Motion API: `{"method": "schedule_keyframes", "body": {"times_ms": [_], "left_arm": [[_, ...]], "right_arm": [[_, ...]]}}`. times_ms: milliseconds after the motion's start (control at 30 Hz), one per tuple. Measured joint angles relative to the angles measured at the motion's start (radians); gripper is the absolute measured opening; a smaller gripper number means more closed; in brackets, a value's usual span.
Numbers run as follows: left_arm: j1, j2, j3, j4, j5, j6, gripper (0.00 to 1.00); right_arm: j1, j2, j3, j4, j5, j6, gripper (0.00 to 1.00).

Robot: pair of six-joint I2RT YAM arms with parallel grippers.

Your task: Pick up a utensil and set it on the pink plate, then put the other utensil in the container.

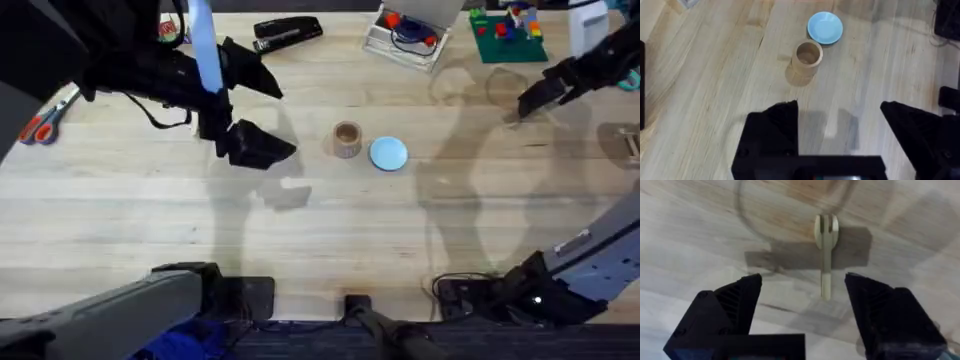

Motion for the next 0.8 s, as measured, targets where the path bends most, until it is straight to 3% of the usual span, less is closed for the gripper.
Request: {"method": "schedule_keyframes", "body": {"times_ms": [800], "left_arm": [[0.0,0.0,0.0,0.0,0.0,0.0,0.995]], "right_arm": [[0.002,0.034,0.0,0.074,0.044,-0.01,0.995]]}}
